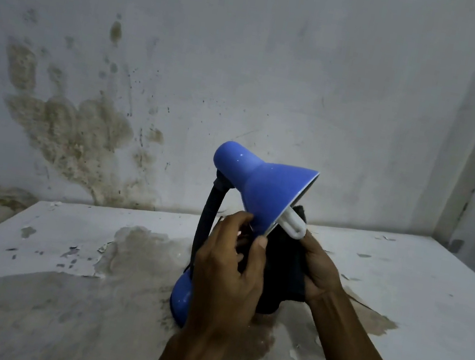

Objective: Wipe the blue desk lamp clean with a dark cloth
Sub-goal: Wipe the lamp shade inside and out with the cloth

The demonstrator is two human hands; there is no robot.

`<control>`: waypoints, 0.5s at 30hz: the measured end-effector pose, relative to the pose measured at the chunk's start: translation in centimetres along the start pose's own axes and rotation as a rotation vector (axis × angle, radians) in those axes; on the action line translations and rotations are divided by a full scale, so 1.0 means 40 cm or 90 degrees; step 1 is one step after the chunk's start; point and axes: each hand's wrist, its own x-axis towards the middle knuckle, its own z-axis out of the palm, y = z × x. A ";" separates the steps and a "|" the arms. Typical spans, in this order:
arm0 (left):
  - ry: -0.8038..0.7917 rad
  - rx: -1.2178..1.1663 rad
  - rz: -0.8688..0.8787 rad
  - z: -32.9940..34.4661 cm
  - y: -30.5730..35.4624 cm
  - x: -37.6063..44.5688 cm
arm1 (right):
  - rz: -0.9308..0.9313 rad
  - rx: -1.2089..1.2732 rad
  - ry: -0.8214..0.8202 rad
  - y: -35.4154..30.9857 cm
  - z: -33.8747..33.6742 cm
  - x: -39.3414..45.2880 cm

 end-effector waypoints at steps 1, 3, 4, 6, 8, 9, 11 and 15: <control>0.001 -0.009 -0.043 -0.007 -0.008 -0.001 | 0.007 -0.011 0.028 0.011 -0.011 -0.007; 0.015 -0.014 -0.159 -0.020 -0.034 -0.005 | 0.033 -0.048 0.074 0.033 -0.023 -0.023; 0.022 -0.015 -0.220 -0.027 -0.051 -0.007 | 0.052 -0.057 0.097 0.046 -0.030 -0.031; -0.004 -0.038 -0.360 -0.039 -0.089 -0.007 | 0.099 -0.058 0.119 0.072 -0.030 -0.051; -0.093 -0.107 -0.512 -0.050 -0.123 -0.007 | 0.151 -0.059 0.113 0.097 -0.016 -0.066; -0.145 -0.149 -0.576 -0.055 -0.135 -0.008 | 0.166 -0.066 0.106 0.108 -0.005 -0.071; -0.230 -0.237 -0.651 -0.069 -0.145 -0.012 | 0.187 -0.078 0.080 0.124 0.029 -0.080; -0.252 -0.271 -0.632 -0.097 -0.157 -0.023 | 0.211 -0.123 0.114 0.146 0.069 -0.079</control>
